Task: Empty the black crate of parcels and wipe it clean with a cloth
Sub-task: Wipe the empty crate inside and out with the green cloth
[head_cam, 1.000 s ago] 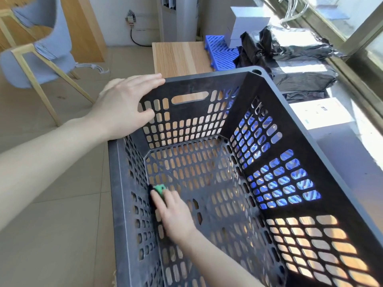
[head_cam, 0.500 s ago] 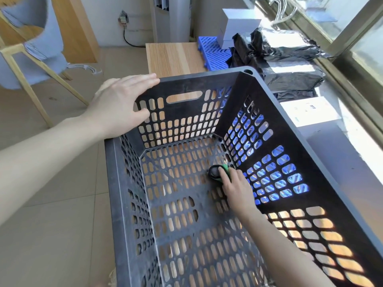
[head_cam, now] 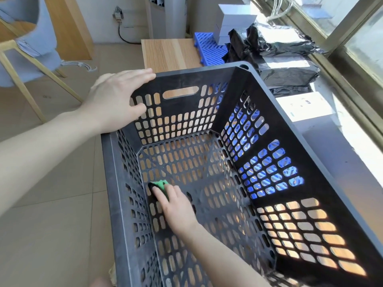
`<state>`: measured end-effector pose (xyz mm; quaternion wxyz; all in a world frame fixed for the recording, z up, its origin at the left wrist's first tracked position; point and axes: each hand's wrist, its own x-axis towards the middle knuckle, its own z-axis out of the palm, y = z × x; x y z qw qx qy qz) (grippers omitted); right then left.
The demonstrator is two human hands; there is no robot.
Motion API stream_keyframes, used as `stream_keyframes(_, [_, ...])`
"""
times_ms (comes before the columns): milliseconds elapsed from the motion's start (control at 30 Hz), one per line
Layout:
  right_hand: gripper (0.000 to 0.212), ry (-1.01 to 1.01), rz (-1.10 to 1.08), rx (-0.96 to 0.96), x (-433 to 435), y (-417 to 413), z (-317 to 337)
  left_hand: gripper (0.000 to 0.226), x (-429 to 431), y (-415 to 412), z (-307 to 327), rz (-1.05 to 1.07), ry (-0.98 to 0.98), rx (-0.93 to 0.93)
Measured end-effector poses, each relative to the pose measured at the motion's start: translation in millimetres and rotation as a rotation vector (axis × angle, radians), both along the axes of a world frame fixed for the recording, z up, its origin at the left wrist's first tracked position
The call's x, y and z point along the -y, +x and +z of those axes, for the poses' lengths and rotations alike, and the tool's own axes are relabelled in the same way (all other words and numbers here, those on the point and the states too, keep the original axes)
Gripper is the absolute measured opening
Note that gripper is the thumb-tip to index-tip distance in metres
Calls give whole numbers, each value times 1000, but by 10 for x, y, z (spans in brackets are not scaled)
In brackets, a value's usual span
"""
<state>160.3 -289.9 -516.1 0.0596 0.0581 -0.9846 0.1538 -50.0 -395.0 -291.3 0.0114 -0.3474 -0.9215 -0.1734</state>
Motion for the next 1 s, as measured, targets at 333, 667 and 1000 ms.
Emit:
stream_keyframes(333, [64,214,173,-12,-590,36,75,66,-2,-13,-23,-5,2,-25])
stream_keyframes(667, [68,127,-734,119,-1182,299,59,67,-23,-8,-43,-37,-32,-79])
stream_keyframes(1000, [80,26,-10,115,68,307,67,61,-57,54,-32,-211,-85,-138])
